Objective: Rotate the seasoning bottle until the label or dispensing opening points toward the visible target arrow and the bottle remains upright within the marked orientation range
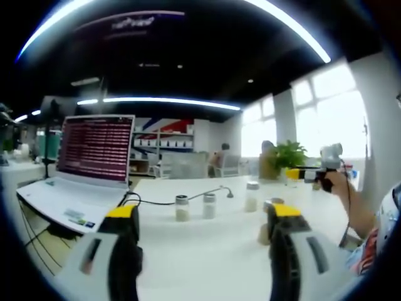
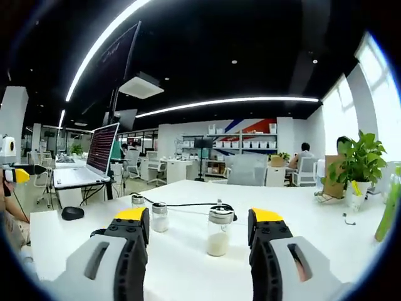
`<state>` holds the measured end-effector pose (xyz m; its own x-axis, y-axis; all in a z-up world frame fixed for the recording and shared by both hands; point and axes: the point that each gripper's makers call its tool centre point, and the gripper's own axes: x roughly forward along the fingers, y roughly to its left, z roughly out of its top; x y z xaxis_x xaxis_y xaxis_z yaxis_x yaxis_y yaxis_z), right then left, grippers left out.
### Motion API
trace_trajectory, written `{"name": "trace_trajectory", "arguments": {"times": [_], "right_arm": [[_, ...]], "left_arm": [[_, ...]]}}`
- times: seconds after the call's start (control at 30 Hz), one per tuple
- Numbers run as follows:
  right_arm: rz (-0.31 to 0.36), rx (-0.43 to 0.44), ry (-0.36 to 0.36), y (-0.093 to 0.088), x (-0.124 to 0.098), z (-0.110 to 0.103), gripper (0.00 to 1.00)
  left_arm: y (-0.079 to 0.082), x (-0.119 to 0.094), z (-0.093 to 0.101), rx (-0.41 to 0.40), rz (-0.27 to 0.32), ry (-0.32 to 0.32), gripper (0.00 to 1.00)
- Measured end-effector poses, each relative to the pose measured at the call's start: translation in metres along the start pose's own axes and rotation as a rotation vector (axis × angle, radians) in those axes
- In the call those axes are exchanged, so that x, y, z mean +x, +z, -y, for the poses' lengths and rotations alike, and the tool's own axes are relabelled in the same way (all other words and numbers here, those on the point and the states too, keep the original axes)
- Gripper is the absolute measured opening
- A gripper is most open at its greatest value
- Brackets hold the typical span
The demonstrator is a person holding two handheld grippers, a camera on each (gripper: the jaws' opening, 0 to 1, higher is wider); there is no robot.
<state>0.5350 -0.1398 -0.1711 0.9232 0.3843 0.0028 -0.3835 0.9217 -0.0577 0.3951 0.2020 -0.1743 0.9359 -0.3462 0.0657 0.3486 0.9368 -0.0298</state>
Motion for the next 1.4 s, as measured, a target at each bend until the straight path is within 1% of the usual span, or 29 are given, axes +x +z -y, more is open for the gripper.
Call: {"name": "trace_trajectory", "arguments": {"times": [0.07,0.13,0.27,0.4,0.43,0.47,0.5,0.63,0.77,0.83,0.93,1.03,1.1,1.17,1.2,1.23,1.27,1.33,1.4], "right_arm": [[0.001,-0.021,-0.005,0.002,0.006,0.002,0.67],[0.017,-0.048,-0.017,0.005,0.014,0.006,0.68],[0.010,-0.050,-0.014,0.006,0.034,0.011,0.66],[0.014,-0.079,-0.036,0.009,0.055,0.022,0.65],[0.015,-0.099,-0.035,0.009,0.061,0.024,0.65],[0.009,-0.141,-0.010,0.007,0.068,0.022,0.64],[0.003,-0.140,-0.011,0.004,0.072,0.023,0.65],[0.011,-0.087,-0.022,-0.003,0.095,0.038,0.64],[0.010,-0.083,-0.032,-0.011,0.109,0.044,0.64],[0.016,-0.066,-0.032,-0.015,0.114,0.047,0.64],[-0.005,-0.065,-0.011,-0.026,0.124,0.048,0.64],[-0.015,-0.071,-0.013,-0.035,0.133,0.052,0.66],[-0.015,-0.064,-0.023,-0.041,0.137,0.055,0.66],[-0.015,-0.015,-0.036,-0.048,0.142,0.059,0.65],[-0.005,0.039,-0.038,-0.050,0.143,0.059,0.64],[0.005,0.074,-0.027,-0.051,0.144,0.057,0.63],[-0.008,0.070,-0.022,-0.055,0.144,0.055,0.63],[-0.029,0.055,-0.045,-0.063,0.145,0.055,0.63],[-0.029,0.047,-0.054,-0.066,0.147,0.057,0.63]], "left_arm": [[0.000,0.000,0.002,0.004,-0.002,-0.001,0.89],[0.000,0.000,0.003,0.003,-0.001,-0.006,0.89],[0.000,0.000,0.007,0.000,0.003,-0.016,0.89],[0.002,-0.001,0.006,-0.004,0.009,-0.012,0.89],[0.001,-0.001,0.005,-0.004,0.007,-0.011,0.89],[0.001,-0.001,0.005,-0.005,0.006,-0.010,0.89],[0.000,0.000,0.004,-0.007,0.005,-0.009,0.89],[0.000,0.001,0.004,-0.006,0.004,-0.011,0.89],[0.001,0.001,0.003,-0.007,0.006,-0.011,0.89],[0.002,0.001,0.002,-0.009,0.007,-0.010,0.89],[0.003,-0.002,0.002,-0.010,0.013,-0.007,0.89],[0.007,-0.005,0.001,-0.012,0.026,-0.015,0.89],[0.008,-0.005,-0.002,-0.003,0.026,-0.001,0.89],[0.007,-0.006,-0.004,-0.002,0.024,0.006,0.89],[0.007,-0.006,-0.005,-0.007,0.026,0.006,0.89],[0.008,-0.006,-0.005,-0.010,0.029,0.007,0.89],[0.009,-0.006,-0.006,-0.010,0.032,0.009,0.89],[0.009,-0.007,-0.007,-0.009,0.034,0.010,0.89],[0.008,-0.007,-0.009,-0.010,0.032,0.014,0.89]]}}
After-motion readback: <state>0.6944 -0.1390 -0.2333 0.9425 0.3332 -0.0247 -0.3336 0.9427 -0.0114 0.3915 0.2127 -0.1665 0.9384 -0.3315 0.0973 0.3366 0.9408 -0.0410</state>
